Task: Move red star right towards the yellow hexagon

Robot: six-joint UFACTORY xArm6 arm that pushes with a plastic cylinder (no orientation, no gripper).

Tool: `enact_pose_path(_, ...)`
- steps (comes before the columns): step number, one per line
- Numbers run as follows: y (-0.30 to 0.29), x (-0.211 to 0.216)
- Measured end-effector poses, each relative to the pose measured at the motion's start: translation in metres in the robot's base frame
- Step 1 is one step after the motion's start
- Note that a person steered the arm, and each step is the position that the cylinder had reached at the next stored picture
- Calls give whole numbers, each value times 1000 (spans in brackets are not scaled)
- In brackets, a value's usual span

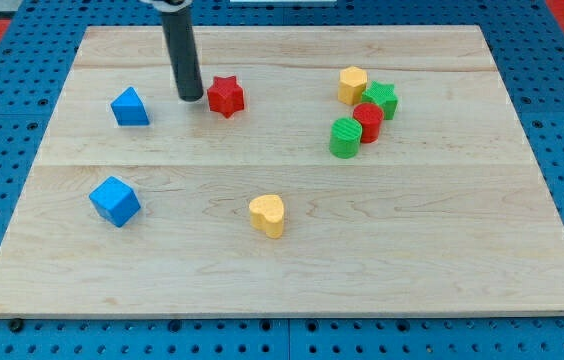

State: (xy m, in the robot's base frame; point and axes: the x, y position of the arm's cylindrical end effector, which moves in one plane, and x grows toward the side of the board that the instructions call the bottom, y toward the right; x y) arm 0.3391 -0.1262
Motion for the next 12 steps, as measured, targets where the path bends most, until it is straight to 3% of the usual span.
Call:
enact_pose_path(2, -8, 29)
enact_pose_path(5, 63, 4)
enact_pose_path(9, 65, -16)
enact_pose_path(12, 3, -33)
